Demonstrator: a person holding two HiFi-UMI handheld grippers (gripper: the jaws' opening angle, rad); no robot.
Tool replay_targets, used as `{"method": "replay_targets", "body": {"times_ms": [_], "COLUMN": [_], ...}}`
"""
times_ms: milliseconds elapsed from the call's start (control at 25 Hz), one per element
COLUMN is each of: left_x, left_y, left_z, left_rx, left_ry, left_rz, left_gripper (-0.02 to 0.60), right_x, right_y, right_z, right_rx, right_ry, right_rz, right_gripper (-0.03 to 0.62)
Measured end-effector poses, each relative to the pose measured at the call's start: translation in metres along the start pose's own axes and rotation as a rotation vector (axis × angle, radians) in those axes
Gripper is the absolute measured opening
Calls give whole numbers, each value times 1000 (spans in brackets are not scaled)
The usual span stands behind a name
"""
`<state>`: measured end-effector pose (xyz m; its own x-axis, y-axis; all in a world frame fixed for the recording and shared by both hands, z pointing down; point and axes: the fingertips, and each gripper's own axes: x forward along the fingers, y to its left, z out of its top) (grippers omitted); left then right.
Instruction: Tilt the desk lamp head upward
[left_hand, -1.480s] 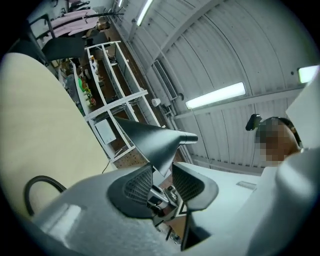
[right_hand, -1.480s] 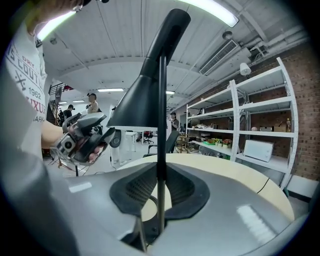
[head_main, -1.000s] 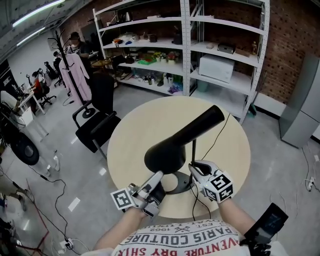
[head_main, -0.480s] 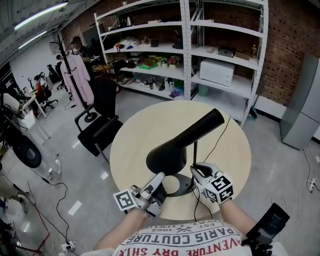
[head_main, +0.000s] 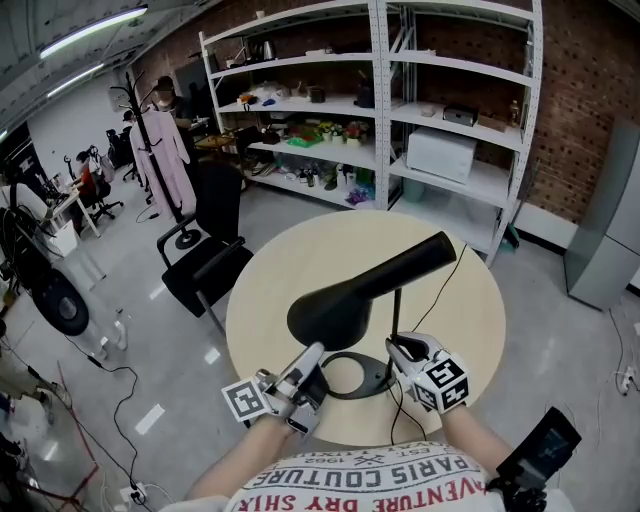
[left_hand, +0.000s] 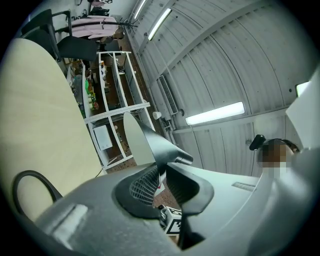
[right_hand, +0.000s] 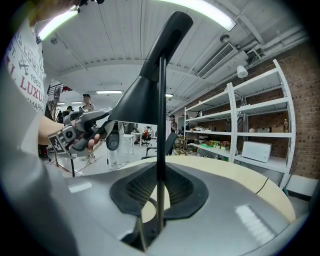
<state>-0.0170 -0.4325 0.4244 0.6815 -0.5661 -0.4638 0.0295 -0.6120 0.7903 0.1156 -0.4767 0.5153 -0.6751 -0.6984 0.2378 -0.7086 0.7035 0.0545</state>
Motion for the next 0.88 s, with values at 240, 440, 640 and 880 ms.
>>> {"method": "replay_targets", "body": {"times_ms": [240,440,640,880], "left_x": [-1,0,1,1], "left_y": [-6,-11,-17,-25], "left_z": [11,21,34,45], "left_rx": [16,44,81,142], "left_ry": [-30,-46,-78,-81], "left_rz": [-7,-20,-31,-33], "left_gripper": [41,38,35,32], "right_x": [0,0,1,1], "right_y": [0,0,-2,-3], "right_z": [-2,-2,-5,-6], "right_rx": [1,2,1,1], "right_ry": [4,4,13,13], "right_rz": [-4,-5,-1,-2], "right_gripper": [44,44,44,44]}}
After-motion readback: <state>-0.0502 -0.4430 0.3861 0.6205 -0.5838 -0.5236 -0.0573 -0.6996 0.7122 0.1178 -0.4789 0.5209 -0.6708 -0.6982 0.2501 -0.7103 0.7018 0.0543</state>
